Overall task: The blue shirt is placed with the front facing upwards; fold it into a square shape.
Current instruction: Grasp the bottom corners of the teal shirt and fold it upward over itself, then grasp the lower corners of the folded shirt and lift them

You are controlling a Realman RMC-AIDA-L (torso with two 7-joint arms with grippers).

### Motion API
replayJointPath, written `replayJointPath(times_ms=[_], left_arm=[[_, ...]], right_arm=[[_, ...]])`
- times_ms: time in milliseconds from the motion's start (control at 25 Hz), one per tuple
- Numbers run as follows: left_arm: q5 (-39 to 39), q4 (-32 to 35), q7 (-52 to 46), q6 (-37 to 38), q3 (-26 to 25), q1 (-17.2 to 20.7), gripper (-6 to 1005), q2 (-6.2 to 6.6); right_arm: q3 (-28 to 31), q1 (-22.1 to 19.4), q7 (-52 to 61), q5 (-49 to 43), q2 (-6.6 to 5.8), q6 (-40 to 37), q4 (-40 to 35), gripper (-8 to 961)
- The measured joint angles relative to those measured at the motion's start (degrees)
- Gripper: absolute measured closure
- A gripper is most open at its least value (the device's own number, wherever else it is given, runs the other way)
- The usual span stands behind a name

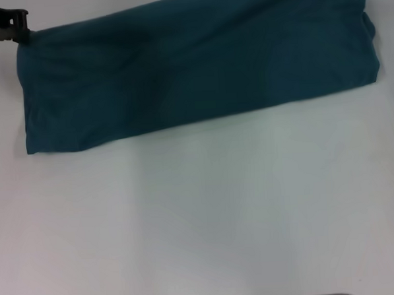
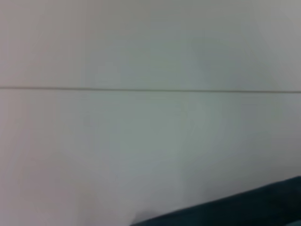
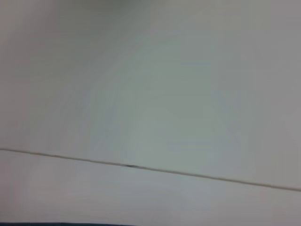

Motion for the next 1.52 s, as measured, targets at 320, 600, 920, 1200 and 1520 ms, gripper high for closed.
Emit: replayJointPath(times_ms=[320, 600, 920, 1200, 1520], left_arm=[[0.0, -0.1, 0.0, -0.4, 0.1, 0.3, 999, -0.34], [0.0, -0.5, 0.0, -3.1, 0.1, 1.0, 999, -1.18], [0.0, 0.1, -0.5, -3.9, 0.0, 0.4, 997, -1.11], [-0.3, -0.1, -1.7, -4.2, -1.9, 0.3, 995, -0.88], [-0.5, -0.2, -2.7, -4.9, -4.3, 0.2, 801, -0.85]], right_arm=[[-3.1, 0.4, 0.4, -0.4, 1.53, 7.8, 2.9, 921], [-3.6, 0.3, 0.0, -1.3, 1.76, 12.2, 4.8, 920], [-3.7, 0.6, 0.0, -2.9, 2.05, 14.2, 5.4, 920], [-4.3, 1.9, 0.4, -7.7, 1.78, 14.3, 7.8, 919], [-2.3, 1.9, 1.4, -9.8, 0.70, 13.6, 7.5, 747]])
